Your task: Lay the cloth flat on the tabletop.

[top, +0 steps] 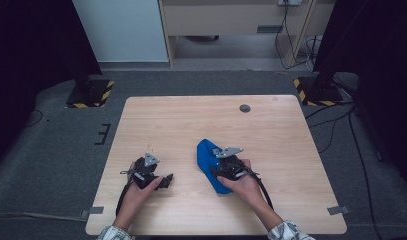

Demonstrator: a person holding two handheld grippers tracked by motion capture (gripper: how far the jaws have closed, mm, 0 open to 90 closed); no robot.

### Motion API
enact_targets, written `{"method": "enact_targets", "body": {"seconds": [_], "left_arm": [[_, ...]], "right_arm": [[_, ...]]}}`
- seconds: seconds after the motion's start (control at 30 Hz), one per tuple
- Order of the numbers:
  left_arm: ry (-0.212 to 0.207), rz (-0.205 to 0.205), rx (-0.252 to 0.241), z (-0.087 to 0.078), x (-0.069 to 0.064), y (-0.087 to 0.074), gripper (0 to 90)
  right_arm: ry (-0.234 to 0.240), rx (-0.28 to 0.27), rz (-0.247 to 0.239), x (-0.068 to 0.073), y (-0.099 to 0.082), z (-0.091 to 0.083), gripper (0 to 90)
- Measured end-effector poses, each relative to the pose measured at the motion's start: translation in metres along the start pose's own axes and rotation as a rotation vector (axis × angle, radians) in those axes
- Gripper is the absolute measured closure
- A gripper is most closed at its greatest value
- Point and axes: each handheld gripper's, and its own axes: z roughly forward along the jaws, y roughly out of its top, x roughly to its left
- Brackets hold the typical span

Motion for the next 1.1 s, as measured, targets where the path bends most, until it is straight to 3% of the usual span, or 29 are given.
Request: {"method": "enact_targets", "body": {"seconds": [0.33,0.63,0.83,1.1], "left_arm": [[-0.005,-0.002,-0.003,0.001,-0.003,0.001,0.0],[-0.033,-0.006,-0.019,-0.001,-0.008,0.005,2.7],[-0.025,-0.011,-0.056,-0.006,-0.011,0.009,4.4],[-0.003,-0.001,-0.065,-0.01,-0.012,0.011,8.8]], "right_arm": [[-0.018,-0.01,-0.008,0.001,0.005,-0.009,18.2],[-0.008,-0.054,-0.003,-0.003,0.008,-0.031,12.2],[0.005,-0.07,0.003,-0.011,0.007,-0.04,19.5],[0.036,-0.064,-0.018,-0.013,0.002,-0.05,50.9]]}}
